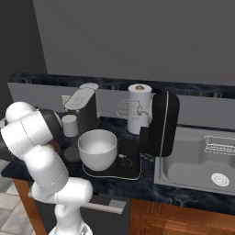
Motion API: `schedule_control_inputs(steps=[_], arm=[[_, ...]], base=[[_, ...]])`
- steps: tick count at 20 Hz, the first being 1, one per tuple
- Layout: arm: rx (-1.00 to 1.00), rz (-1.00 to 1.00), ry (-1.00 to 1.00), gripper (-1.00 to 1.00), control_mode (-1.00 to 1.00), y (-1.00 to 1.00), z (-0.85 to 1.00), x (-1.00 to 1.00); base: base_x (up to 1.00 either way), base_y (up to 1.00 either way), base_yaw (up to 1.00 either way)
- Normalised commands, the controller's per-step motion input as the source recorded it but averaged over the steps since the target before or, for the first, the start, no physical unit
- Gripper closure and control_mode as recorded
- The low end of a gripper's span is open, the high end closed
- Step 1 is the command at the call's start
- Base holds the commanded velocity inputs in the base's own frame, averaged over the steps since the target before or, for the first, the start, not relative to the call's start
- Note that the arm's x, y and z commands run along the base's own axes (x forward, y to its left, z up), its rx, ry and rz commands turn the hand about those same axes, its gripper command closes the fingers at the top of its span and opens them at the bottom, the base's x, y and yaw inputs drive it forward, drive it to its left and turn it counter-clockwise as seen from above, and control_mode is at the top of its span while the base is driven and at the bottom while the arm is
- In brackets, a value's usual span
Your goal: Add butter and sugar cubes to the stand mixer bowl and then turn on the stand mixer to begin making frosting.
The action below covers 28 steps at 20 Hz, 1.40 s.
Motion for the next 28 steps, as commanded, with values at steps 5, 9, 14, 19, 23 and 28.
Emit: schedule_control_inputs(steps=[5,9,14,19,23,28], arm=[[0.0,0.0,0.0,1.0,-1.0,0.0,0.0,0.0],[0.0,0.0,0.0,1.0,-1.0,0.0,0.06,0.0],[0.03,0.0,0.0,1.0,-1.0,-0.17,0.54,-0.07],[0.02,-0.01,-0.02,1.0,-1.0,-0.16,0.91,-0.45],[0.0,-0.04,-0.03,1.0,-1.0,-0.11,0.91,-0.86],[0.0,-0.1,0.0,1.0,-1.0,-0.28,0.88,-1.0]], base=[[0.0,0.0,0.0],[0.0,0.0,0.0],[0.0,0.0,0.0],[0.0,0.0,0.0],[0.0,0.0,0.0],[0.0,0.0,0.0]])
